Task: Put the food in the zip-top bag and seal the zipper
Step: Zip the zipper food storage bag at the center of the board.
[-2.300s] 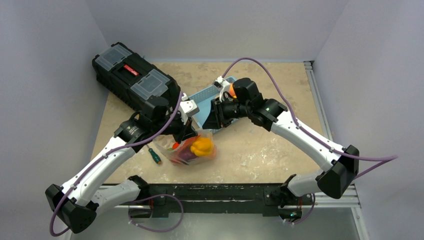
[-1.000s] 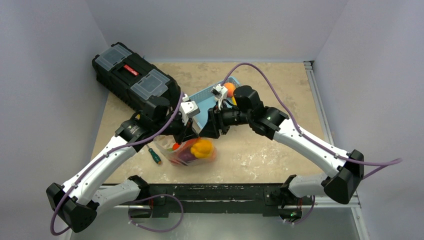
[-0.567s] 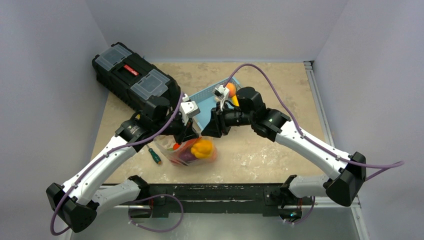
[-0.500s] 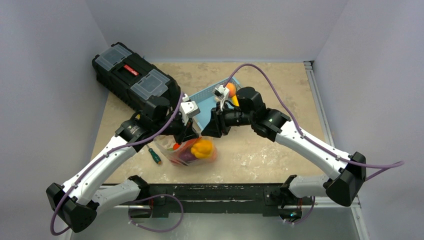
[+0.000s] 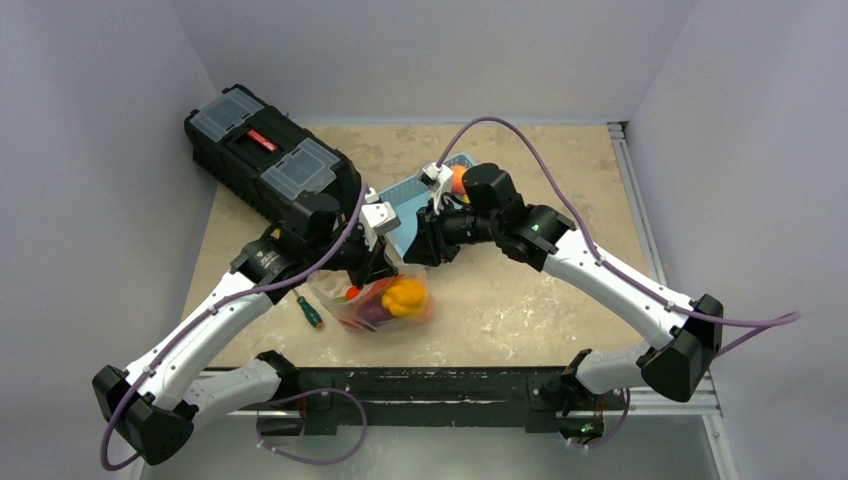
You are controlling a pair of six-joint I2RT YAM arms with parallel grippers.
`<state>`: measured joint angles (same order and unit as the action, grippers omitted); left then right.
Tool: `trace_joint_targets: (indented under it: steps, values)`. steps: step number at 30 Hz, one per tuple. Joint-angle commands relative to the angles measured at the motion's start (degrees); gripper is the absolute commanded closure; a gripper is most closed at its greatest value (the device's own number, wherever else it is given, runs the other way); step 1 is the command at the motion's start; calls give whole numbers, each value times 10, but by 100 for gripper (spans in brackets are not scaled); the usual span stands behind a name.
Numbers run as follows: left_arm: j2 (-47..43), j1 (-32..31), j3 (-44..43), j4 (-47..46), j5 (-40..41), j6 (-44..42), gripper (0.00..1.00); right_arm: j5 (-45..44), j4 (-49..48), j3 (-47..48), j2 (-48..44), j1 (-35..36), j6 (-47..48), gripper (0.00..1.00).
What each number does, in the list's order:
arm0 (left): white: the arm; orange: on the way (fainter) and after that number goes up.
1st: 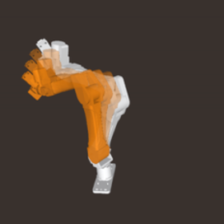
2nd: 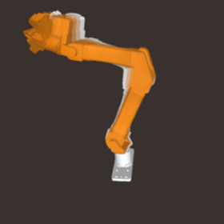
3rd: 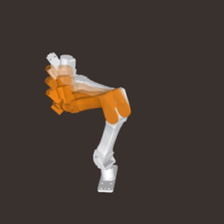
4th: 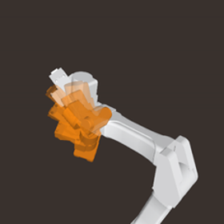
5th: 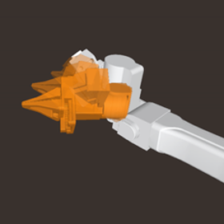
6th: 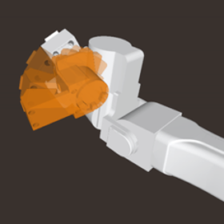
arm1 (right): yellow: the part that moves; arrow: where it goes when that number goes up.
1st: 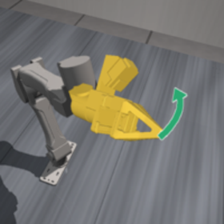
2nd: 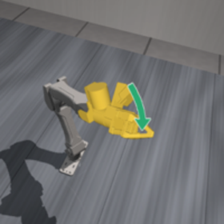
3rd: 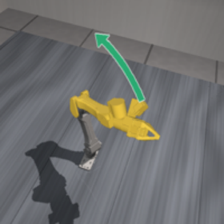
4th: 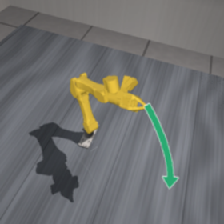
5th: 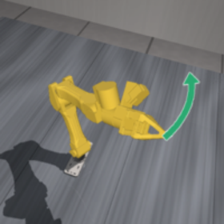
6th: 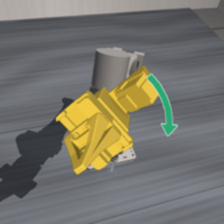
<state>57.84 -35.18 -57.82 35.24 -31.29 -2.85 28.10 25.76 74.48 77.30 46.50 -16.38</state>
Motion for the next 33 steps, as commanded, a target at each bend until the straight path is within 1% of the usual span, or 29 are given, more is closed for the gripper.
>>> trace_joint_targets:
  steps: [1, 5, 11, 12, 16, 17, 27, 31, 33]
  values:
    - [-5, -2, -7, -26, -15, -14, 100, 5, 7, 28, -3, 4, 9, 77]
    - [-5, -2, -8, -26, -16, -13, 100, 4, 13, 31, 2, 7, 9, 78]
    - [-5, -2, -9, -27, -18, -11, 100, 4, 0, 32, 11, 11, 8, 85]
    - [-6, -2, -8, -27, -18, -11, 100, 1, 3, 34, 15, 13, 9, 86]
    - [-9, -2, -7, -29, -19, -12, 100, -5, 1, 37, 22, 19, 9, 99]
    - [-11, -2, -6, -31, -20, -12, 100, -5, -1, 38, 24, 21, 8, 100]
    - [-19, -2, -1, -39, -26, -11, 100, -18, -36, 36, 48, 34, -13, 100]
    - [-22, -2, 0, -41, -25, -10, 100, -18, -46, 38, 54, 34, -22, 96]
    - [-23, -2, 1, -42, -23, -10, 100, 2, -59, 30, 52, 32, -35, 94]
